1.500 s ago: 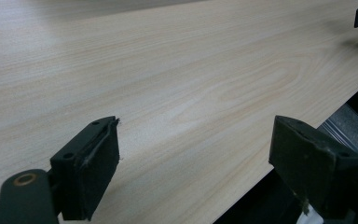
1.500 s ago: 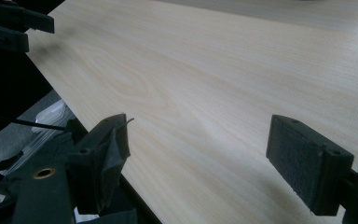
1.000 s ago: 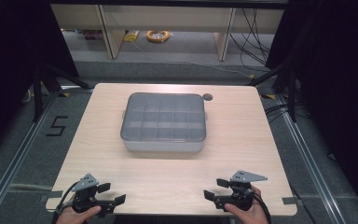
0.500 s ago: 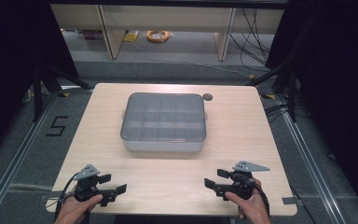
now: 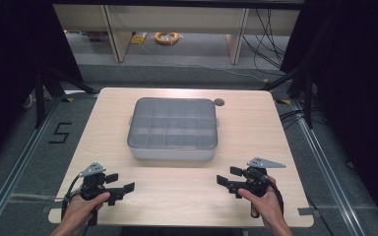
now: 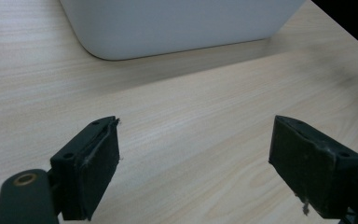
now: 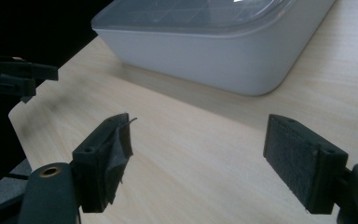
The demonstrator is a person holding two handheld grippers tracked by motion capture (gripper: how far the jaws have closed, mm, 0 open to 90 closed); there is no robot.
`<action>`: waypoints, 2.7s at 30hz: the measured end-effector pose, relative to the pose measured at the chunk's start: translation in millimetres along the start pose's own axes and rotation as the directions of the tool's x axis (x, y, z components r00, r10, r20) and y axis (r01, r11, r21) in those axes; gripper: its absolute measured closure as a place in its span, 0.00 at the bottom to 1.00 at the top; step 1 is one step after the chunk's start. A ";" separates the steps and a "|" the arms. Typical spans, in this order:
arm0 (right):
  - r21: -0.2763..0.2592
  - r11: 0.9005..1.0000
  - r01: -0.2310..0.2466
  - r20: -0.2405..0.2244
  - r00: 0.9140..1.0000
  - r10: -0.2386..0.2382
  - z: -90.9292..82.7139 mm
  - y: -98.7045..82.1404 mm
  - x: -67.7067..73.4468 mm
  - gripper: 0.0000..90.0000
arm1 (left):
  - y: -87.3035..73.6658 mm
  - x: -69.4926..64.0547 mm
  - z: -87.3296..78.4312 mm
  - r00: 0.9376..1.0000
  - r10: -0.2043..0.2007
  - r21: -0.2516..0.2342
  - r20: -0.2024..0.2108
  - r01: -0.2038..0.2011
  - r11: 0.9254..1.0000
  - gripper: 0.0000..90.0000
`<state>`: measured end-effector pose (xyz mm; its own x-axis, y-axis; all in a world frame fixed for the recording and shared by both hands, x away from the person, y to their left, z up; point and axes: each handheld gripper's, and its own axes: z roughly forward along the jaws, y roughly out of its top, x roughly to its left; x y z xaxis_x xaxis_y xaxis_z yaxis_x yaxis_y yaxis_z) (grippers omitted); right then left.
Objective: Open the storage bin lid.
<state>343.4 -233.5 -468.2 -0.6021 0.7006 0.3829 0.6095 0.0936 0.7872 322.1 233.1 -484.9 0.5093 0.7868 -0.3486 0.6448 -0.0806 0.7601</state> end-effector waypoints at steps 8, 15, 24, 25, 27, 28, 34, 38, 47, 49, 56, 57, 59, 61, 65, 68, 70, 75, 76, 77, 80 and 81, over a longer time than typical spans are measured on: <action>-0.014 1.000 -0.023 0.006 1.000 0.023 6.5 21.3 -6.2 0.28 | 17.8 7.5 1.5 1.000 -0.030 -0.031 -0.002 0.030 0.999 0.17; -0.043 0.999 -0.010 0.025 1.000 0.011 19.4 41.2 -17.9 0.28 | 35.0 13.9 3.3 0.998 -0.060 -0.061 -0.001 0.060 0.996 0.17; -0.053 0.998 -0.038 0.038 0.998 0.040 30.5 60.1 -31.9 0.29 | 60.1 21.5 12.3 0.997 -0.079 -0.071 -0.006 0.078 0.994 0.18; -0.044 0.995 -0.085 0.042 0.995 0.087 33.5 64.9 -32.7 0.29 | 63.8 23.5 14.4 0.997 -0.080 -0.073 -0.011 0.079 0.994 0.18; -0.049 0.996 -0.073 0.044 0.996 0.076 36.1 67.6 -36.7 0.29 | 71.2 27.4 19.0 0.994 -0.108 -0.064 -0.014 0.107 0.992 0.18; -0.053 0.997 -0.052 0.058 0.997 0.055 39.0 69.9 -42.1 0.29 | 74.8 30.3 21.5 0.994 -0.109 -0.062 -0.015 0.108 0.992 0.18; -0.054 0.992 -0.116 0.061 0.991 0.119 53.1 82.1 -62.5 0.31 | 90.9 44.6 38.5 0.991 -0.126 -0.048 -0.039 0.125 0.991 0.18; -0.044 0.992 -0.121 0.072 0.990 0.124 62.8 89.0 -74.8 0.31 | 99.6 58.0 50.1 0.984 -0.171 -0.039 -0.041 0.169 0.985 0.18; -0.052 0.985 -0.164 0.072 0.983 0.167 80.4 98.5 -89.1 0.37 | 119.3 73.4 70.9 0.978 -0.197 -0.064 -0.075 0.193 0.979 0.20; -0.051 0.986 -0.161 0.075 0.983 0.165 84.3 100.2 -91.0 0.38 | 122.4 75.1 76.0 0.977 -0.199 -0.067 -0.072 0.195 0.979 0.20; -0.051 0.978 -0.202 0.071 0.976 0.205 96.8 107.8 -94.2 0.41 | 131.9 85.3 93.9 0.973 -0.220 -0.075 -0.071 0.215 0.974 0.23; -0.041 0.970 -0.241 0.064 0.968 0.244 97.2 108.8 -91.6 0.41 | 132.9 86.4 96.3 0.972 -0.225 -0.075 -0.070 0.219 0.973 0.23; -0.051 0.980 -0.194 0.072 0.978 0.197 101.7 110.2 -97.0 0.42 | 134.6 88.1 100.8 0.970 -0.232 -0.077 -0.077 0.226 0.971 0.23; -0.047 0.979 -0.198 0.072 0.977 0.201 104.8 111.5 -98.4 0.43 | 136.0 89.9 104.7 0.968 -0.240 -0.077 -0.077 0.234 0.969 0.23; -0.026 0.957 -0.289 0.056 0.955 0.290 108.8 114.5 -93.4 0.47 | 137.7 90.6 112.0 0.968 -0.244 -0.070 -0.066 0.239 0.968 0.25; -0.042 0.976 -0.214 0.044 0.975 0.216 113.1 114.6 -96.4 0.49 | 138.4 86.8 115.3 0.972 -0.226 -0.071 -0.066 0.221 0.973 0.29; -0.036 0.977 -0.211 0.048 0.976 0.213 114.3 115.2 -93.3 0.50 | 139.7 82.2 115.4 0.975 -0.200 -0.082 -0.100 0.192 0.978 0.29; -0.037 0.980 -0.197 0.083 0.976 0.199 114.9 115.5 -90.4 0.54 | 139.3 80.7 113.5 0.970 -0.212 -0.100 -0.115 0.201 0.974 0.34; -0.040 0.979 -0.201 0.086 0.975 0.204 114.7 115.6 -90.3 0.55 | 139.1 81.1 112.6 0.970 -0.216 -0.105 -0.115 0.204 0.973 0.35; -0.046 0.977 -0.207 0.078 0.975 0.210 113.9 115.9 -89.6 0.55 | 138.9 81.5 111.8 0.968 -0.223 -0.112 -0.114 0.210 0.971 0.37; -0.048 0.972 -0.231 0.084 0.969 0.234 112.6 117.0 -87.1 0.56 | 138.6 81.7 109.4 0.968 -0.228 -0.131 -0.102 0.215 0.968 0.41; -0.049 0.976 -0.212 0.089 0.972 0.216 112.4 117.7 -86.7 0.56 | 138.7 80.7 108.0 0.965 -0.235 -0.133 -0.115 0.219 0.967 0.42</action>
<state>525.2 -203.7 -463.1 -0.4083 0.7641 0.4994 0.6975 -0.0917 0.7107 514.2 219.4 -466.9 0.2745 0.8489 -0.4517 0.6592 0.1759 0.7311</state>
